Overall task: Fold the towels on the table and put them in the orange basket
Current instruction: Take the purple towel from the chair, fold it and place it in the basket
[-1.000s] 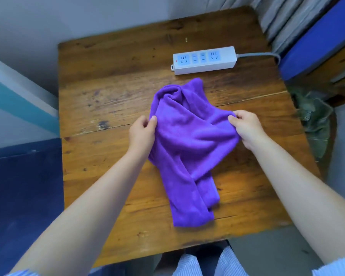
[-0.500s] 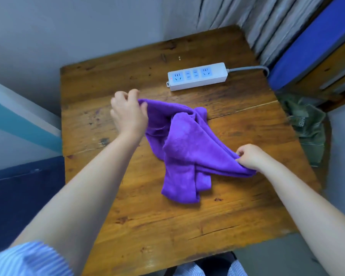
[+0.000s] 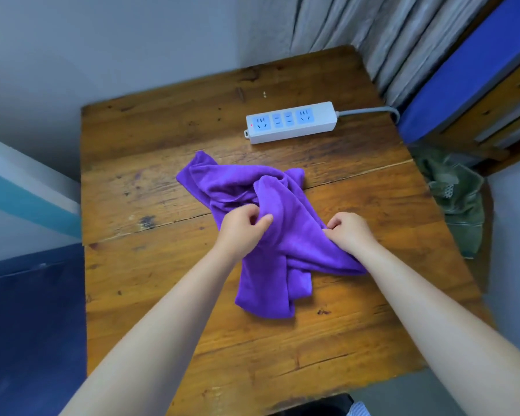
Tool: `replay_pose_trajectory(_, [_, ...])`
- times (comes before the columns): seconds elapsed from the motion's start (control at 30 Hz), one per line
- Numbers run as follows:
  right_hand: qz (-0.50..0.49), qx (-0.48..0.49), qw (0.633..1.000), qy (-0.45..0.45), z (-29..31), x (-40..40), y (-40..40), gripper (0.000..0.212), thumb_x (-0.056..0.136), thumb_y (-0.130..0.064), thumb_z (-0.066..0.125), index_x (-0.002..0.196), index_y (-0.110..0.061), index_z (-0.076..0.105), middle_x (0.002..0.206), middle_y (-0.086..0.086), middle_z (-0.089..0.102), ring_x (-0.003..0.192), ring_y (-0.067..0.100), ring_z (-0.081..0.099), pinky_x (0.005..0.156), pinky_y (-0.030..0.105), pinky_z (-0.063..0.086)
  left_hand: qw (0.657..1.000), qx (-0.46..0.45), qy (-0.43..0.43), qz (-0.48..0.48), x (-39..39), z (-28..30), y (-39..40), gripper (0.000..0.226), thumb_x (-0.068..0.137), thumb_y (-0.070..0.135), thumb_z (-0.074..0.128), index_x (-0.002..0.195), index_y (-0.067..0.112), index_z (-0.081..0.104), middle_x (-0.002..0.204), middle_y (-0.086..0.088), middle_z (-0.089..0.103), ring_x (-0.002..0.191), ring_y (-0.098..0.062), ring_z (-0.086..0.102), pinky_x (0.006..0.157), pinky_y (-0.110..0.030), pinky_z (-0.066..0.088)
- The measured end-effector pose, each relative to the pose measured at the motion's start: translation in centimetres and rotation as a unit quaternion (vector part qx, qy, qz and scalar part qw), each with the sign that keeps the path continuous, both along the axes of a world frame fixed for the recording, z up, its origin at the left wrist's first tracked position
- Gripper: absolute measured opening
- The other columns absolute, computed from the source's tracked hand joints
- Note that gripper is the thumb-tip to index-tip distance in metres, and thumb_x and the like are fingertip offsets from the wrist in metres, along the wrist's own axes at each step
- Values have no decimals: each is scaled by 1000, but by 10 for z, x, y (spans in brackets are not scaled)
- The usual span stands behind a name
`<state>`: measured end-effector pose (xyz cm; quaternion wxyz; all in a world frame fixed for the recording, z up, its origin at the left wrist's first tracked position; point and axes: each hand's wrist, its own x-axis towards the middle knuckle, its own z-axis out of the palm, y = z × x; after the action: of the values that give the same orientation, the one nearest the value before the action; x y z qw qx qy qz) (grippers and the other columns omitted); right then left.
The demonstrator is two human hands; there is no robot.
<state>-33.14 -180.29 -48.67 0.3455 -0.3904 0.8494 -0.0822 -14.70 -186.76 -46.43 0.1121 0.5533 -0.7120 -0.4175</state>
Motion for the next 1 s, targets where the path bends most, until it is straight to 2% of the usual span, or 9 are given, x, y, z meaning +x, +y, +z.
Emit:
replay_pose_trajectory(0.17, [-36,-31,998,-46,5,-2,3,12,83,-7,57,86,-2,67,82,9,61,81,23,52,69,22,32,982,-58,-146,-106,23,0,17,36,76,15,57,57,20,26,69,-6,53,74,-32,50,58,-29,27])
replay_pose_trajectory(0.23, [-85,-46,993,-61,4,-5,11,12,81,-3,53,75,-3,64,66,7,55,73,21,48,61,24,32,954,-95,-232,-166,37,0,26,19,78,18,53,69,14,37,94,-11,58,91,-33,56,62,-32,33])
replay_pose_trajectory(0.3, [-120,-54,987,-90,2,-6,16,20,78,-1,53,60,-9,55,54,3,48,62,21,45,52,24,31,942,-93,-262,-186,46,-1,33,13,81,23,52,79,11,47,100,-11,58,97,-32,56,65,-33,36])
replay_pose_trajectory(0.43, [-143,-35,978,-148,-2,-5,19,29,74,3,57,54,-15,48,51,2,45,47,14,38,33,14,31,987,18,-147,-64,51,-2,30,41,89,23,48,53,14,32,67,-12,44,74,-31,48,60,-34,27])
replay_pose_trajectory(0.6, [-155,-70,972,-160,-7,-2,4,11,78,-8,67,87,-6,61,81,6,57,76,17,52,63,20,39,982,49,-40,176,40,-8,16,10,87,16,54,80,10,55,81,-9,58,83,-24,55,66,-27,31])
replay_pose_trajectory(0.7, [-155,-81,974,-145,-8,0,-9,22,80,-7,65,100,1,63,88,8,56,84,17,51,72,23,37,984,72,-31,160,28,-8,6,19,89,17,55,93,2,65,93,-13,66,92,-25,59,74,-27,38])
replay_pose_trajectory(0.77, [-151,-68,974,-154,-7,2,-13,19,80,-3,63,98,2,63,87,8,57,82,17,51,67,22,38,984,105,-25,139,22,-9,2,15,86,13,57,86,2,68,83,-10,66,81,-22,57,73,-28,41])
replay_pose_trajectory(0.87, [-142,-49,972,-179,-3,2,-14,9,80,3,58,81,0,66,71,9,57,72,19,51,56,22,37,967,182,31,178,23,-4,0,26,85,9,59,60,14,57,59,-2,50,57,-11,41,59,-27,34])
replay_pose_trajectory(1.0, [-206,-52,942,-261,13,-11,-13,31,84,10,47,61,-9,55,58,7,50,55,18,44,54,23,33,924,288,163,192,44,12,0,17,87,4,58,72,11,56,63,-2,55,53,-8,49,56,-19,39])
